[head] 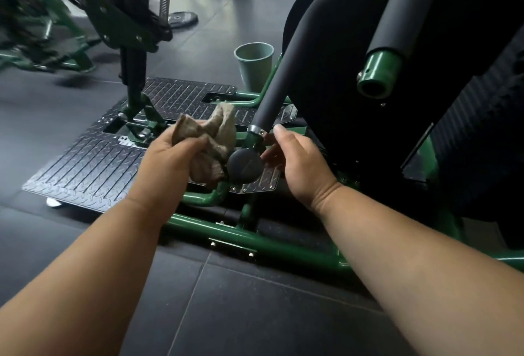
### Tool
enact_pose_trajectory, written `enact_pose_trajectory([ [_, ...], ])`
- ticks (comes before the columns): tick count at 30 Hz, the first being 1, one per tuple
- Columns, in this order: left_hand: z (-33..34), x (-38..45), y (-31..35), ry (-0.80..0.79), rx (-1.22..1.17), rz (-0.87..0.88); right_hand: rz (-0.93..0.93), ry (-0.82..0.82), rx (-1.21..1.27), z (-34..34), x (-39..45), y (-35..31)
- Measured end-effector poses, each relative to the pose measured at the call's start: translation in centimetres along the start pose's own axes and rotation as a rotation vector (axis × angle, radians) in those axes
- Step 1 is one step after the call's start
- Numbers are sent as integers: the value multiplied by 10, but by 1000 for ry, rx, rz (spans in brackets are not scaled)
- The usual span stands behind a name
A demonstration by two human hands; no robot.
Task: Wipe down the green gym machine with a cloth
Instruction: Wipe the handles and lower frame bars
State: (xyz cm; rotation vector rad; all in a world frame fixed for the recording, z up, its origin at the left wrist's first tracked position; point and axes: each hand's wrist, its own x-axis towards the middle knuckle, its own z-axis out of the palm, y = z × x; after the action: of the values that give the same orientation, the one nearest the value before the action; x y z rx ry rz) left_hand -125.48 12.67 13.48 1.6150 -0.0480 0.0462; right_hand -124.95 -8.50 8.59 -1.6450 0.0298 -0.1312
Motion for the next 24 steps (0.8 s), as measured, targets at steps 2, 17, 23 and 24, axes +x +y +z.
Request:
enact_pose_trajectory([
  [2, 0, 5, 17, 0, -10, -4, 1, 15, -67, -1, -3, -3],
  [17, 37, 40, 47, -95, 592, -150, -138, 29, -25, -10, -15, -33],
  [23, 27, 35, 60, -18, 992, -29, -61, 54, 27, -12, -7, -34],
  [24, 28, 32, 61, -93, 978, -68, -56, 63, 39, -13, -7, -33],
])
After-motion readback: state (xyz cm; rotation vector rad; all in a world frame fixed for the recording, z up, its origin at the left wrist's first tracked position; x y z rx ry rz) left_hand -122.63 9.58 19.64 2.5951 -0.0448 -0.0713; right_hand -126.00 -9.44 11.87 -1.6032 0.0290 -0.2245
